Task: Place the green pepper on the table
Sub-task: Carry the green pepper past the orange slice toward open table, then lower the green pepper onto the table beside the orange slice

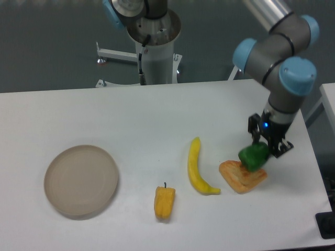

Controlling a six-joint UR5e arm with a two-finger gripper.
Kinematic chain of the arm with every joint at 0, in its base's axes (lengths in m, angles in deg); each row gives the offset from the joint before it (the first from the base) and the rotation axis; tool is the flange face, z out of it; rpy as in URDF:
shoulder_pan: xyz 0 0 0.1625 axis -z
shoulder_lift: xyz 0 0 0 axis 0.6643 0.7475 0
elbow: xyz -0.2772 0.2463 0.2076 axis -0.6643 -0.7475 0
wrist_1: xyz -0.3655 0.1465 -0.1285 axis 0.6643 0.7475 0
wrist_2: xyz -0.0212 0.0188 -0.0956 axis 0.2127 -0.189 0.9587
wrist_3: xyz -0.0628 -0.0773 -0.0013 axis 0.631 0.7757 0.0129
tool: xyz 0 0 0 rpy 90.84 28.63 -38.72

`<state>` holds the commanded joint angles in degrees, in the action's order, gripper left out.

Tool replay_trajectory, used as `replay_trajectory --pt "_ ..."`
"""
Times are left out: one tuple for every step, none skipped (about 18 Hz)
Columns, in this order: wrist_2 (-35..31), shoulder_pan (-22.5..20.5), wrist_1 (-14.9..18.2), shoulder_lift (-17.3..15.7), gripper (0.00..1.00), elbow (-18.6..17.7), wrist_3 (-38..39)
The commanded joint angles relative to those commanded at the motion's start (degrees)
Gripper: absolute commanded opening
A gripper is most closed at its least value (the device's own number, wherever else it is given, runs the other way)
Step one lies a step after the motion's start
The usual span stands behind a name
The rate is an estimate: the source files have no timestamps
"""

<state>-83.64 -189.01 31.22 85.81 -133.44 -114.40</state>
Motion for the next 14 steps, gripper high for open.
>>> replay_trajectory --pt "0.4 -0.7 0.0 -0.6 0.36 -1.3 -2.0" --pt "0.7 -1.7 -0.1 -1.2 0.36 -2.5 -3.5" --pt "0.7 -2.2 -0.2 -1.5 0.36 -3.5 -4.6" --pt "0.6 -2.6 -0.3 -1.5 0.36 -4.2 -5.6" --pt "0.6 -3.1 -0.2 -1.9 0.36 -4.7 -6.2" --pt "0.7 -3.4 -0.2 -2.2 0.36 -5.1 -6.2" --pt "0.7 -3.5 -0.2 -2.2 0.36 -5.6 -6.2" --pt "0.8 -3.8 -0.3 -2.3 0.36 -6.3 -6.0" --pt "1.2 -4.0 -0.3 -2.3 0.36 -6.6 -5.9" --pt "2.2 -4.1 -0.4 -2.3 0.36 -6.9 -5.6" --pt "3.3 -4.3 -0.4 -2.3 0.36 -6.9 -5.4" --pt "4.7 -4.8 -0.4 -2.2 0.36 -7.0 -5.4" --pt "6.1 -5.5 -0.4 -2.1 0.36 -7.4 -5.5" --pt "7.4 -6.0 -0.4 -2.0 0.36 -7.7 -5.6"
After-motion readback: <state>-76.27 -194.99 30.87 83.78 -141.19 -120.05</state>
